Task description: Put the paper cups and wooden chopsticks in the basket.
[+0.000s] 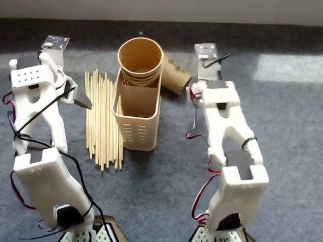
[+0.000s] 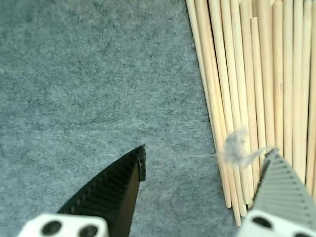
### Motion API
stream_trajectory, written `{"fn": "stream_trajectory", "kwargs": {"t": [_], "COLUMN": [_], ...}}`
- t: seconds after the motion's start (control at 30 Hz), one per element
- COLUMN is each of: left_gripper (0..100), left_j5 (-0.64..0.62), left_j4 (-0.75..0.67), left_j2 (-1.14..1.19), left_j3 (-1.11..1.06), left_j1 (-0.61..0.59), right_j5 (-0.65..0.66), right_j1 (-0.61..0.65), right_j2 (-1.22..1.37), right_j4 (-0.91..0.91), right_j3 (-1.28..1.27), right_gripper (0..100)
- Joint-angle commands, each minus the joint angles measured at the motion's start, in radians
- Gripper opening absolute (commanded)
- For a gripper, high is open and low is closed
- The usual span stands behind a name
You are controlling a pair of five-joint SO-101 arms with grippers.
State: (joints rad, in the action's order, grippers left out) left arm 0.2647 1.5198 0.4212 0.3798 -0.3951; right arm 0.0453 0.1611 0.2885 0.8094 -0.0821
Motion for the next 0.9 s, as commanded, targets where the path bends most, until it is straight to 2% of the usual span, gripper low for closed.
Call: {"fn": "stream_trajectory", "kwargs": {"t": [0.0, 0.17, 0.3, 0.47, 0.57, 0.7, 0.87], "left_gripper": [35, 35, 35, 35, 35, 35, 35], "left_j5": [0.008, 0.008, 0.011, 0.012, 0.012, 0.012, 0.012], "left_j4": [-0.005, -0.005, -0.002, -0.006, -0.008, -0.005, -0.002], "left_j2": [-0.008, -0.008, -0.008, -0.008, -0.008, -0.008, -0.008], "left_j3": [0.010, 0.010, 0.010, 0.010, 0.010, 0.004, 0.004], "left_j1": [-0.010, -0.008, -0.012, -0.013, -0.010, -0.015, -0.039], "right_j5": [-0.009, -0.017, -0.017, -0.011, -0.011, -0.011, 0.005], "right_j1": [-0.039, 0.077, 0.176, 0.196, 0.197, 0.196, 0.196], "right_j2": [-0.122, -0.200, -0.196, -0.065, 0.051, 0.133, 0.182], "right_j4": [0.004, -0.007, -0.137, -0.263, -0.219, -0.053, 0.044], "right_j3": [0.038, 0.041, 0.038, 0.077, 0.166, 0.306, 0.357], "right_gripper": [27.6, 39.0, 39.5, 39.4, 39.4, 39.4, 39.3]}}
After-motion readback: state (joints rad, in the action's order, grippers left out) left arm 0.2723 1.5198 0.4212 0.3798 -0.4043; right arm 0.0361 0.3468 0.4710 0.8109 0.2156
